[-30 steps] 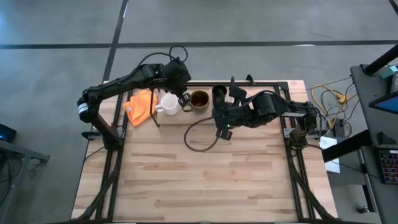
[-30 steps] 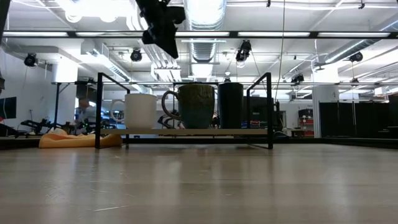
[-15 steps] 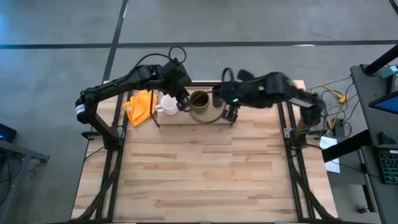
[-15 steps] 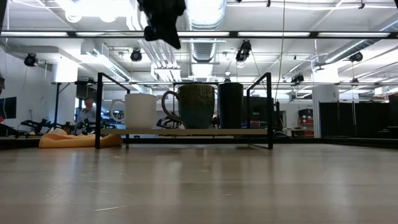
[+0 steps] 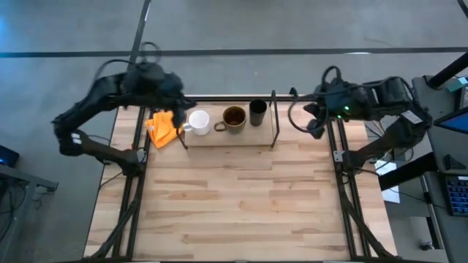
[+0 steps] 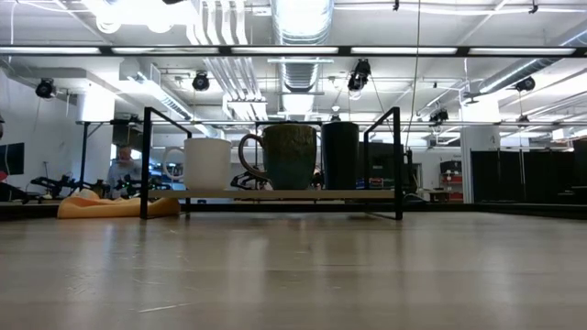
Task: Stack small to large cups/mugs on shelf
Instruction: Return to Home Position
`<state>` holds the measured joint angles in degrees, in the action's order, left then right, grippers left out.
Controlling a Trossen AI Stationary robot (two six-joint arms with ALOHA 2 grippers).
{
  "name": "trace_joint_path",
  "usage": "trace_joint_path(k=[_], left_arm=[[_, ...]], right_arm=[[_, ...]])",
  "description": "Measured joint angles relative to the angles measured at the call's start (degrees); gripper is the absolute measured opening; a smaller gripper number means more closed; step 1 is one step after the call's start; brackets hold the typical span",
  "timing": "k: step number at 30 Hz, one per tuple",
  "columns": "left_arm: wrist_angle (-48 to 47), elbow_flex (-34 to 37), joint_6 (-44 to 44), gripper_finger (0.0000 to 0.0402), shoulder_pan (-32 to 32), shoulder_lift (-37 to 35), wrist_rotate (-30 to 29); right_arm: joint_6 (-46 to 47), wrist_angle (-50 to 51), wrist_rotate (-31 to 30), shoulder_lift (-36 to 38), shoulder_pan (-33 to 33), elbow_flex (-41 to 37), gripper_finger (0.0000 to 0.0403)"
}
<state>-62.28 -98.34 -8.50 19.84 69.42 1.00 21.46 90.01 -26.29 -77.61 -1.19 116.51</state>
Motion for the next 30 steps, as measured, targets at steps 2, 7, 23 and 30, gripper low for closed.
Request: trace_joint_path(k=[2, 7, 23, 30], left_arm=[[0.32, 0.02, -0.14, 0.0, -0.02, -2.96, 0.06], [0.31, 0.42, -0.15, 0.0, -0.02, -9.3, 0.39], [2.01, 11.04, 4.49, 0.0, -0.09, -18.72, 9.07], [16.58, 22.16, 2.7, 0.0, -0.37, -25.31, 9.49]], right_arm=[[1.04, 0.03, 1.02, 3.27, -0.03, -4.45, 0.0009], [1.64, -4.33, 1.51, 10.34, -0.05, -13.91, 0.0009], [-1.98, -32.59, 16.75, 34.57, -0.09, -36.3, 0.0008], [-2.65, -44.12, 17.52, 41.9, -0.09, -49.13, 0.0008]])
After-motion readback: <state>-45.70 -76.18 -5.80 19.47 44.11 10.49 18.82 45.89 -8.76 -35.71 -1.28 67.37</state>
